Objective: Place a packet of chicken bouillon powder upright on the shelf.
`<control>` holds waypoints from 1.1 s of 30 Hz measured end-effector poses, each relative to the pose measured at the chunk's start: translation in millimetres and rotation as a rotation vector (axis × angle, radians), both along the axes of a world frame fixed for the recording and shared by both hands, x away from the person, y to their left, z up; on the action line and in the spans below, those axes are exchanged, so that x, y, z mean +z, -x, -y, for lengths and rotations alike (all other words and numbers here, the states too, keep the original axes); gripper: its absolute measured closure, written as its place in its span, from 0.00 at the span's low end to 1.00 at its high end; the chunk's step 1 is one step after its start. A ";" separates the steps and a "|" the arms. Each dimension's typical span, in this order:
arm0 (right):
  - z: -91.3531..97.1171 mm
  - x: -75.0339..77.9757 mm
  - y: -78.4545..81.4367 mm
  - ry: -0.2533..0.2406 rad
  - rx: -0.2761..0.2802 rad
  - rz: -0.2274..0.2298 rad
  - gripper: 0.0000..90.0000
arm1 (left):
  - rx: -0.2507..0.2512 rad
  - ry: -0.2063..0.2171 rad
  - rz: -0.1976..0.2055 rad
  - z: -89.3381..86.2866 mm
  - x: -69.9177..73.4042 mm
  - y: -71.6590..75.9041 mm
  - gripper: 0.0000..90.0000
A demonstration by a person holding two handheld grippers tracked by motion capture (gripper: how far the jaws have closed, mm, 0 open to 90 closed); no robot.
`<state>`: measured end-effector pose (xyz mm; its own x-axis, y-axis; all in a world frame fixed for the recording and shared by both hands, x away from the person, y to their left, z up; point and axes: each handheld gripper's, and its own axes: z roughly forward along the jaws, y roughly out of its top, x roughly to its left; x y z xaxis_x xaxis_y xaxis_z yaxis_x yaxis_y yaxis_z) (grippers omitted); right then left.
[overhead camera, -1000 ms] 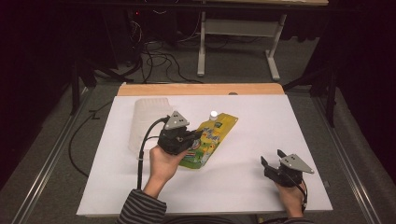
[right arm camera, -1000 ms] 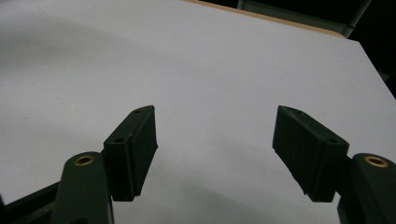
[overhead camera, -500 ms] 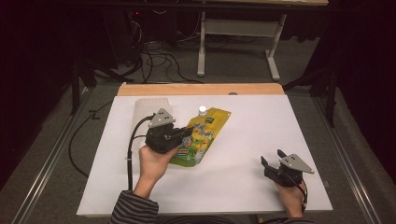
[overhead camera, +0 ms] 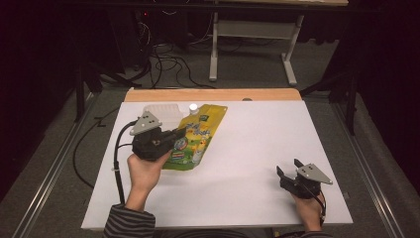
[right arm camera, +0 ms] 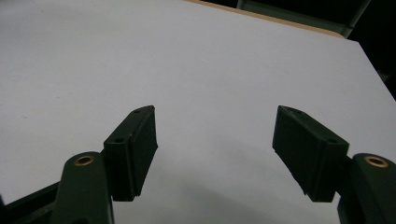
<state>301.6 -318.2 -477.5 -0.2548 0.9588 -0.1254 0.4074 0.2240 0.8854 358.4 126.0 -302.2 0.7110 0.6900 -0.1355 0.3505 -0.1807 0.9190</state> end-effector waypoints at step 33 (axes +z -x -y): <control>-0.7 -0.2 -1.1 0.007 -0.007 -0.009 0.35 | 0.191 -0.129 0.066 -44.0 -17.1 -40.8 1.00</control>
